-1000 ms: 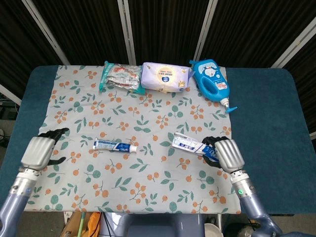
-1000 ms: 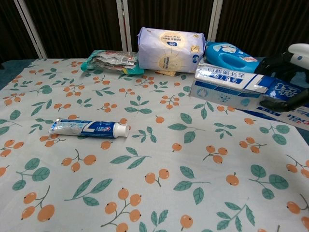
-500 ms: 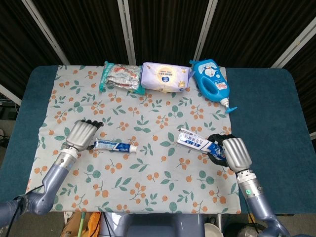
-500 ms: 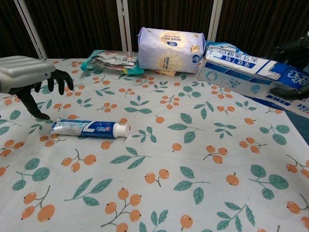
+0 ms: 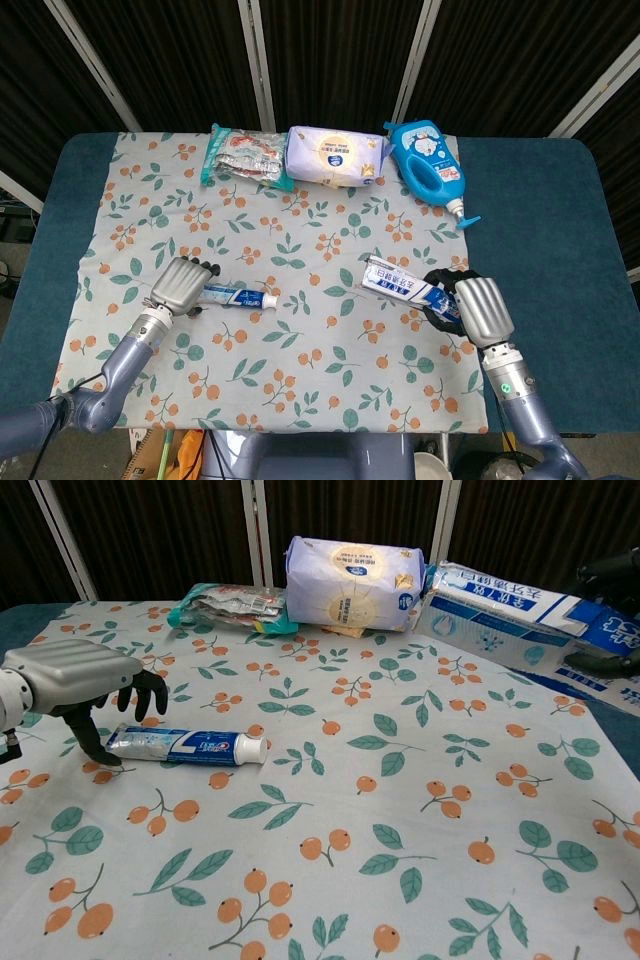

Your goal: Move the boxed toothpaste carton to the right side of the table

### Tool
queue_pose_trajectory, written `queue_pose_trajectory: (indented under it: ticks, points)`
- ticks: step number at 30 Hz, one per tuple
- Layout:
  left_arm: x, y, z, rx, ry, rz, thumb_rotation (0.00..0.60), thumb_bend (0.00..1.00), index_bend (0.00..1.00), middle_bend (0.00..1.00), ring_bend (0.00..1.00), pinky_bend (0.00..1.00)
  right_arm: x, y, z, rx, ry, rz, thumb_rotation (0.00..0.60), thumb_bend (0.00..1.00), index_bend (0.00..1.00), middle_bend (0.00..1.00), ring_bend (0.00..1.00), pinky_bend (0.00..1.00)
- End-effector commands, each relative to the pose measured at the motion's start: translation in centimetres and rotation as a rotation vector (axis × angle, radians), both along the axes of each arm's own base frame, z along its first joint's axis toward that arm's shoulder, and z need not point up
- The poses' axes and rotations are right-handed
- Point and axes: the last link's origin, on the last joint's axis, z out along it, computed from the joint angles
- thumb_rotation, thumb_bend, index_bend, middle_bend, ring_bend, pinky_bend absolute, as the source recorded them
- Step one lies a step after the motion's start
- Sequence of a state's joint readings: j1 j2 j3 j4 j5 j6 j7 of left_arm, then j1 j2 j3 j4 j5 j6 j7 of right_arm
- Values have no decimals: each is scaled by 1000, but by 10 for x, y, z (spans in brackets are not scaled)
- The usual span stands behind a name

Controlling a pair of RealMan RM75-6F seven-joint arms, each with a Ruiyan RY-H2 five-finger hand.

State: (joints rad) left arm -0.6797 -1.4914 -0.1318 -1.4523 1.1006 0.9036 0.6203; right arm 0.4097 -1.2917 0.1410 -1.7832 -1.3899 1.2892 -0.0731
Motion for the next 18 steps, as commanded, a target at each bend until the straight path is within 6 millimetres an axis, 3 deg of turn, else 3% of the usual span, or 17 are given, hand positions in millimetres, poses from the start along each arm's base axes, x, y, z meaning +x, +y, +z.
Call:
queue_pose_trajectory:
  ticks: [1, 6, 13, 18]
  points:
    - [1, 1, -7, -4, -5, 1, 600, 119, 324, 410, 398, 443, 0, 0, 0, -2, -1, -1, 600, 336, 487, 524, 509, 454]
    - [6, 2, -21, -17, -12, -10, 600, 158, 345, 430, 418, 452, 0, -1, 2, -5, -5, -5, 600, 336, 487, 524, 509, 454]
    - [16, 0, -29, -4, -47, -65, 600, 458, 574, 677, 646, 625, -1, -1, 3, -11, -8, -4, 600, 336, 487, 524, 509, 454]
    - [22, 1, -21, 23, -57, -140, 600, 480, 601, 704, 670, 640, -2, -1, 2, -10, -8, -6, 600, 336, 488, 524, 509, 454]
